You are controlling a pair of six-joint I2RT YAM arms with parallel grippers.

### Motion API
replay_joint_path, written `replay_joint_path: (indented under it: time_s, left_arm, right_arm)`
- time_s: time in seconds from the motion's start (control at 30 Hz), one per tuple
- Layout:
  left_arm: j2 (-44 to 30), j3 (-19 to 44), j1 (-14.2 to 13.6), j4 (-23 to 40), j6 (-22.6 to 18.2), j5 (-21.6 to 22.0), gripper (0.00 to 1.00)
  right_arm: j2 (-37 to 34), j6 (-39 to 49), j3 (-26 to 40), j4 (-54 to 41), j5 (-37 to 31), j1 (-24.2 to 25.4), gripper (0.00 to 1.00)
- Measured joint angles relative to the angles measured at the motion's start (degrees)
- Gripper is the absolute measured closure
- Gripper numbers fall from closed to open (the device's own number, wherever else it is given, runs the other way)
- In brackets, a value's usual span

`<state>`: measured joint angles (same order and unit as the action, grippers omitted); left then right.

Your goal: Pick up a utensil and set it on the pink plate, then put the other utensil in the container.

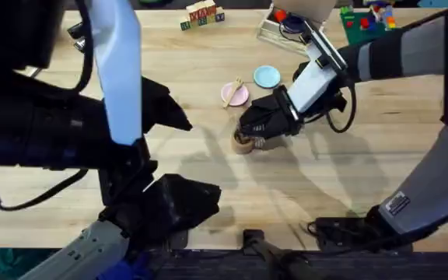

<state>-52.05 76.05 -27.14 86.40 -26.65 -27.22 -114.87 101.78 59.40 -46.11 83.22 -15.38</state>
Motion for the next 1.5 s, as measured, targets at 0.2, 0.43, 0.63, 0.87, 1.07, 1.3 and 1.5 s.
replay_joint_path:
  time_s: [0.2, 0.43, 0.63, 0.87, 1.07, 1.3, 1.5]
  left_arm:
    - [0.00, 0.00, 0.00, 0.00, 0.00, 0.00, 0.007]
    - [0.00, 0.00, 0.00, 0.01, 0.00, 0.00, 0.007]
    - [-0.01, 0.00, 0.00, 0.00, 0.00, 0.00, 0.008]
    - [-0.02, 0.00, 0.00, 0.01, 0.00, 0.00, 0.008]
    - [-0.01, 0.00, 0.00, 0.00, 0.00, 0.00, 0.008]
    - [0.00, 0.00, 0.00, -0.01, 0.00, 0.07, 0.008]
    - [0.00, 0.00, 0.00, 0.01, 0.00, 0.30, 0.008]
  right_arm:
    - [0.00, -0.19, 0.00, 0.06, 0.00, 0.00, 0.728]
    - [0.00, -0.52, 0.00, 0.11, 0.00, 0.00, 0.205]
    - [0.00, -0.58, 0.00, 0.11, 0.02, 0.00, 0.179]
    - [0.00, -5.23, 0.74, 0.17, 0.10, 0.00, 0.071]
    - [0.00, -15.47, 6.85, -1.34, 1.01, 0.17, 0.042]
    - [0.00, -26.20, 16.24, -10.85, -2.09, 2.22, 0.026]
    - [-0.04, -38.54, 28.50, -22.94, -14.19, 2.91, 0.029]
